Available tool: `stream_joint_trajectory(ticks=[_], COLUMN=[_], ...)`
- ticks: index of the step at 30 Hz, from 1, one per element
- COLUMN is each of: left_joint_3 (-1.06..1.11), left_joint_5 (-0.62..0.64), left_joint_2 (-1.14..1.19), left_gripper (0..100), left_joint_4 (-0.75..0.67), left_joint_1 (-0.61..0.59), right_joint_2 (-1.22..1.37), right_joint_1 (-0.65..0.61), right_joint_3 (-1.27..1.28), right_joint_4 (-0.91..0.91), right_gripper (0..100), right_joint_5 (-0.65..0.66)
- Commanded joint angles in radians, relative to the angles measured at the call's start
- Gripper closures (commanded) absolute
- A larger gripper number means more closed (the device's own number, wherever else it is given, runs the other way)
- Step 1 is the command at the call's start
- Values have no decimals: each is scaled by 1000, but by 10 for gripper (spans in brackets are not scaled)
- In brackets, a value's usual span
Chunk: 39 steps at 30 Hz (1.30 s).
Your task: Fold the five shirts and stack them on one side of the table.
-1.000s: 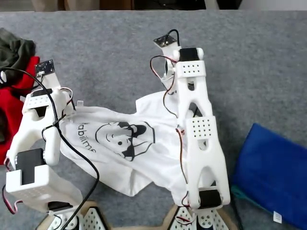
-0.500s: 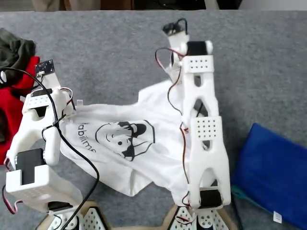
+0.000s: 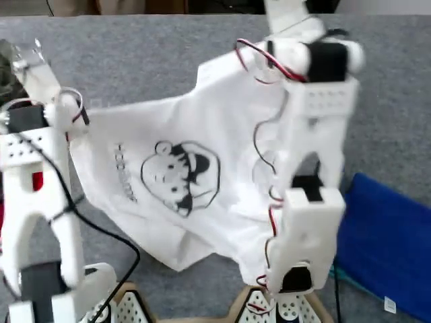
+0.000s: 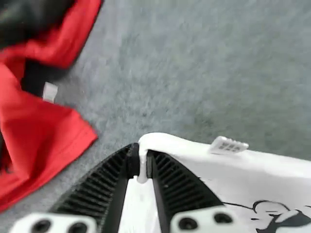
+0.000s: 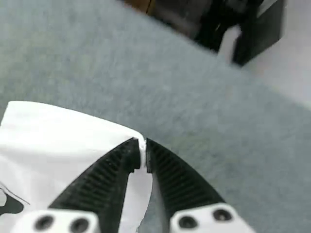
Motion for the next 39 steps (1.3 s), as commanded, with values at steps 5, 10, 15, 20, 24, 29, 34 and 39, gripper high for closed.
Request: stream_joint_trajectory(ticks=[5,10,15,20,24,29,34,39], left_joint_3=[-377,-516,-661,-844,-931,-913,-781,-669], left_joint_5=[-103,-109,-109,-130,-227,-242,-242,-242], left_joint_2=[-216,-292,-366,-406,-409,-400,-409,-410], left_gripper=[981,981,981,981,981,981,981,981], left_joint_4=[207,270,333,330,334,333,334,348], left_joint_1=[132,129,133,127,127,127,129,114], right_joint_2=[-383,-516,-624,-694,-716,-720,-722,-717], right_joint_1=[99,180,211,255,392,409,409,404], right_joint_3=[-1,-7,-2,-1,-2,-2,-1,-1], right_joint_4=[11,3,-58,-141,-236,-316,-315,-301], right_gripper=[995,994,994,994,994,994,994,994], right_joint_5=[110,169,203,210,204,209,212,233])
